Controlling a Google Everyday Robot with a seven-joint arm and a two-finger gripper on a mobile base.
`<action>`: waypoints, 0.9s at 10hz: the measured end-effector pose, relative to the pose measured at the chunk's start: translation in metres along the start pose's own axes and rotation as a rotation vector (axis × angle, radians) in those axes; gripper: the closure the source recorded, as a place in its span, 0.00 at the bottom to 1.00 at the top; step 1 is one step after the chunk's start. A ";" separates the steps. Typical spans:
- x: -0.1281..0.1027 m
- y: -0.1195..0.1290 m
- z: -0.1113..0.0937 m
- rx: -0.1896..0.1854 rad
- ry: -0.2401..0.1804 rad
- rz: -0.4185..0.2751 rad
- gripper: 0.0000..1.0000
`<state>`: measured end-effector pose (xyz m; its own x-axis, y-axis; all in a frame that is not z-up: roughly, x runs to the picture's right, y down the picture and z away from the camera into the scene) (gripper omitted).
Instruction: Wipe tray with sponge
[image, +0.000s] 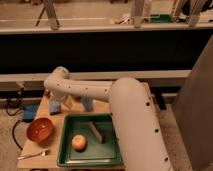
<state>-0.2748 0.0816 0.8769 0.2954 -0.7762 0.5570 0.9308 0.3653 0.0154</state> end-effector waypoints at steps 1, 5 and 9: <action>0.004 -0.005 -0.001 -0.008 0.000 -0.023 0.20; 0.025 -0.028 0.000 0.002 0.013 -0.161 0.20; 0.021 -0.044 0.019 0.006 -0.002 -0.263 0.20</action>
<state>-0.3133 0.0588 0.9037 0.0429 -0.8441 0.5344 0.9741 0.1541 0.1652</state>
